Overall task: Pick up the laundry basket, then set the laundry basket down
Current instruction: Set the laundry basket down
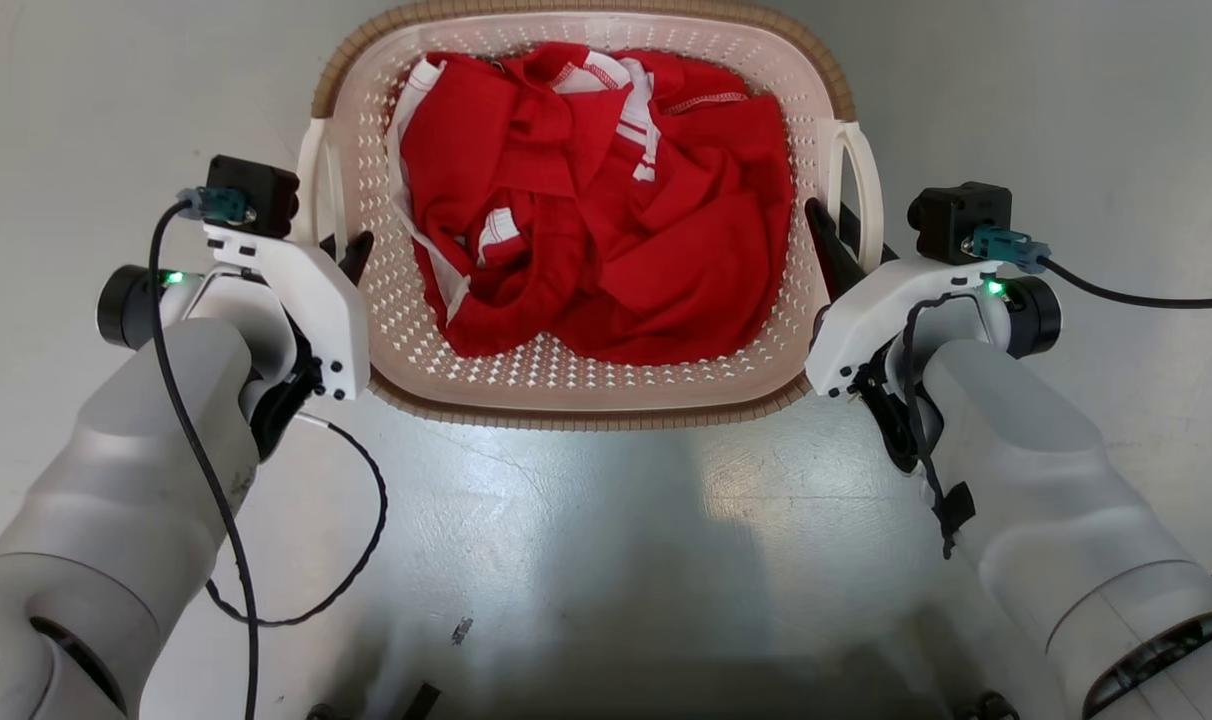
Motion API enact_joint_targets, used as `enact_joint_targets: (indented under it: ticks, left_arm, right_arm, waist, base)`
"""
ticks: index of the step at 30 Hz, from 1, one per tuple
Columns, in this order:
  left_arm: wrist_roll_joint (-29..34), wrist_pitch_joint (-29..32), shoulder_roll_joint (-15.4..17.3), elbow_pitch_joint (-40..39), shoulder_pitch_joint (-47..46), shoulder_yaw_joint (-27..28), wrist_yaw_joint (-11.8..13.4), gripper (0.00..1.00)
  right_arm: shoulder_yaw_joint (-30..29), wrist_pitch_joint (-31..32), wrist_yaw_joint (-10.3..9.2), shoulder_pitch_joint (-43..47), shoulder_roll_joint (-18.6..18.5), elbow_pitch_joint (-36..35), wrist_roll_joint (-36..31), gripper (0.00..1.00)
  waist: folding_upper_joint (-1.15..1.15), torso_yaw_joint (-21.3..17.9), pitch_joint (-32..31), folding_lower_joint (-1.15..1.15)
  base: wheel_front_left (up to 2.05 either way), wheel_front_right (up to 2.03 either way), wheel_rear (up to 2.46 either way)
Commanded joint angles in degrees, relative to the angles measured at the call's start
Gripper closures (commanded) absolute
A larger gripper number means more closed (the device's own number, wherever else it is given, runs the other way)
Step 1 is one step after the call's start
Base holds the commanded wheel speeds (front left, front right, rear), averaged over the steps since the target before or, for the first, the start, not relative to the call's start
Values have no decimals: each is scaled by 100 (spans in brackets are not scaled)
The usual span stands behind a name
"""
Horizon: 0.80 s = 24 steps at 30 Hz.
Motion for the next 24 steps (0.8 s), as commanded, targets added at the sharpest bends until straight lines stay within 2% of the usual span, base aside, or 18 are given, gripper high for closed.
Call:
enact_joint_targets:
  ticks: [1, 24]
  left_arm:
    - [31, -60, 424, 71, -102, 54, -7, 100]
    - [54, -148, 561, -30, -158, -25, -7, 100]
  right_arm:
    - [72, -78, 68, 323, -23, -48, -90, 100]
    - [114, -79, 68, 402, -23, -174, 81, 100]
  waist:
    - [0, -1, 19, 0]
    - [0, -84, 300, 0]
  base:
    - [0, 0, 0]
    - [0, 0, 0]
